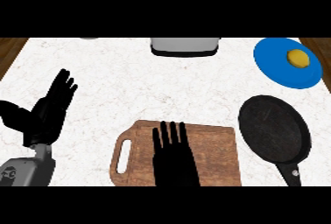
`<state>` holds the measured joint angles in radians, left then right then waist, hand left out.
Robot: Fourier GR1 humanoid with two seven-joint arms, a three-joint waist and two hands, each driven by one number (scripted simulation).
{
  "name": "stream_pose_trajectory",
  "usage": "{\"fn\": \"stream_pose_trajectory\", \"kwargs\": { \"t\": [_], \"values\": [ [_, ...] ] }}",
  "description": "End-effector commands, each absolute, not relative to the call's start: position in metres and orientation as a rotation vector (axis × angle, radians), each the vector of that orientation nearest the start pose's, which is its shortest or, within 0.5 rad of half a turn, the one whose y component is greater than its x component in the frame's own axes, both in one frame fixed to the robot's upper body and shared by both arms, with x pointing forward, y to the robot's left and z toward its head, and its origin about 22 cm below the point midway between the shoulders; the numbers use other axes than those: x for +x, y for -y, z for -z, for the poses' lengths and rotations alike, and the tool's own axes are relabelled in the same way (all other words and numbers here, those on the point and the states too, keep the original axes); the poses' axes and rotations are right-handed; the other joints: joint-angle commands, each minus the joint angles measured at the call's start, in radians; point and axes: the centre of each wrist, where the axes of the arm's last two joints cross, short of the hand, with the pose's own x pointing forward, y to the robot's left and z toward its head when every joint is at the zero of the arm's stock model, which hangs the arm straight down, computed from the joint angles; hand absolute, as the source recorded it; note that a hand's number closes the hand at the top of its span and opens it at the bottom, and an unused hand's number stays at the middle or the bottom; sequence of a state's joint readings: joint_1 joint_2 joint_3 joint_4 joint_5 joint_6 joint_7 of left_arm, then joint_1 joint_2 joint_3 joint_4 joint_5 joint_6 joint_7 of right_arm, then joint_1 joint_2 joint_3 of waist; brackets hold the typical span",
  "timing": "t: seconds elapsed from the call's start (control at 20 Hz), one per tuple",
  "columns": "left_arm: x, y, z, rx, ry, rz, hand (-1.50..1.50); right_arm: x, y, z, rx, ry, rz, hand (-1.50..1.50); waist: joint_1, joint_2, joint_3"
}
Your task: Pick the tomato from the cutting board and place it in the pan
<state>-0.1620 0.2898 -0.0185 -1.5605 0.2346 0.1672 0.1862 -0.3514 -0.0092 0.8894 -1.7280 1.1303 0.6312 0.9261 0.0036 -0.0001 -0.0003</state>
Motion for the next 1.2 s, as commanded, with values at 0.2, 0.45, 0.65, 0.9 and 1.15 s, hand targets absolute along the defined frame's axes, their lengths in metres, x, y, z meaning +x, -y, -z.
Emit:
{"fn": "stream_pose_trajectory", "kwargs": {
  "t": [0.2,0.45,0.65,0.9,1.15],
  "values": [
    [0.276,-0.265,-0.063,0.109,1.522,-0.037,0.0,0.207,0.024,-0.058,-1.008,1.013,-1.64,-1.5,-0.001,0.0,0.0],
    [0.287,-0.268,-0.053,0.088,1.518,-0.031,0.0,0.2,0.011,-0.06,-0.999,1.064,-1.605,-1.5,0.0,0.0,0.0],
    [0.288,-0.259,-0.059,0.101,1.511,-0.047,0.0,0.224,0.017,-0.039,-0.986,1.051,-1.588,-1.5,0.0,0.001,0.0],
    [0.287,-0.266,-0.053,0.091,1.514,-0.034,0.0,0.215,0.008,-0.022,-0.915,1.024,-1.645,1.5,0.002,0.001,0.0],
    [0.278,-0.27,-0.063,0.098,1.529,-0.049,0.0,0.236,0.016,-0.011,-0.925,1.123,-1.689,1.5,0.001,0.0,0.0]
  ]
}}
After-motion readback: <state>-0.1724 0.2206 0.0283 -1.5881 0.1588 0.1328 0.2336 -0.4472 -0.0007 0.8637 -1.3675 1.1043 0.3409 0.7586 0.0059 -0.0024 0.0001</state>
